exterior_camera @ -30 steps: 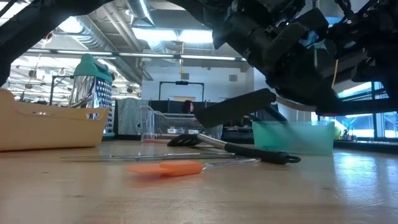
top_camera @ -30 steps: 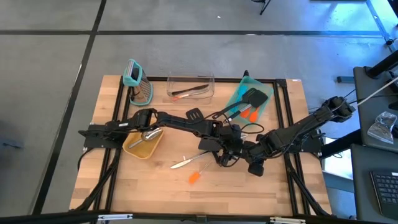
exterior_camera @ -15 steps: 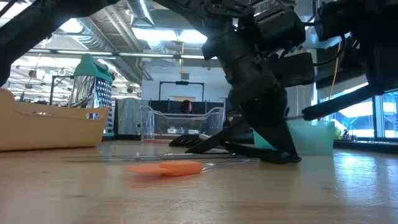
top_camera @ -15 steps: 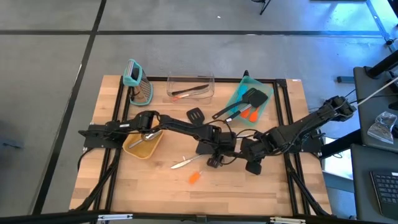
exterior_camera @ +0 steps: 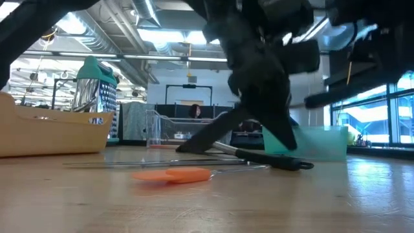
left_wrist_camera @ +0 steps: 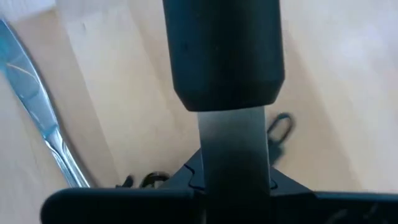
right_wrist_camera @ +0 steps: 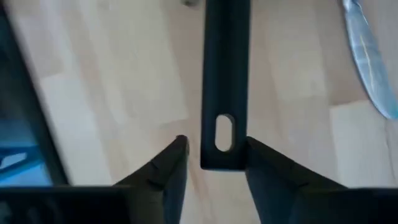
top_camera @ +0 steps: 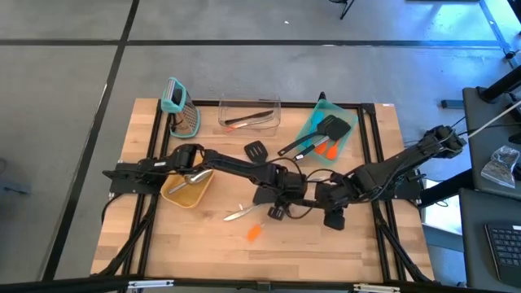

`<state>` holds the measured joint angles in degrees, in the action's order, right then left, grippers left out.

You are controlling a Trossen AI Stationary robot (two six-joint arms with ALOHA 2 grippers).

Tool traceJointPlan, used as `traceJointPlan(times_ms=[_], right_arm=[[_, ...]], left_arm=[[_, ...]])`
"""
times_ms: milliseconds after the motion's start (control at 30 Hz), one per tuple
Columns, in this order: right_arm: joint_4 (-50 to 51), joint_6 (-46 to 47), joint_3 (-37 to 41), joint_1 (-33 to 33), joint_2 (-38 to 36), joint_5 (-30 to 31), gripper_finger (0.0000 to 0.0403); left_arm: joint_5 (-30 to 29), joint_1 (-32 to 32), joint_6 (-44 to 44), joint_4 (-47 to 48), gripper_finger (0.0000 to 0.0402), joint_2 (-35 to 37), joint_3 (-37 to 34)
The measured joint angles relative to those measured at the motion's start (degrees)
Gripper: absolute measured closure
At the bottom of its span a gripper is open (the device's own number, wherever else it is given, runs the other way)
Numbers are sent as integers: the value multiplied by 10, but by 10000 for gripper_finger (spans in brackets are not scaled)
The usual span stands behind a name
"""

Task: Pick & Place Kitchen Items
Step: Put the black spatula into the green bin

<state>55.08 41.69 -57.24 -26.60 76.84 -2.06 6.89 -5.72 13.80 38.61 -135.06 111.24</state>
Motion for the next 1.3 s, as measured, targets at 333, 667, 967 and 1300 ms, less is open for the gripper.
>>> traceJointPlan(times_ms=[333,667,967,1300], right_arm=[[24,-91,-151,-31,-2,32,219],[52,-138,-286,-101,2,261,218],[33,-178,-296,-159,3,377,217],[189,-20,-298,-225,-12,563,217]], left_arm=[[-59,-34,-38,26,373,52,2],[-229,-71,-87,17,373,112,6],[-339,-77,-135,6,373,119,-3],[-401,-51,-170,-204,373,283,-293]])
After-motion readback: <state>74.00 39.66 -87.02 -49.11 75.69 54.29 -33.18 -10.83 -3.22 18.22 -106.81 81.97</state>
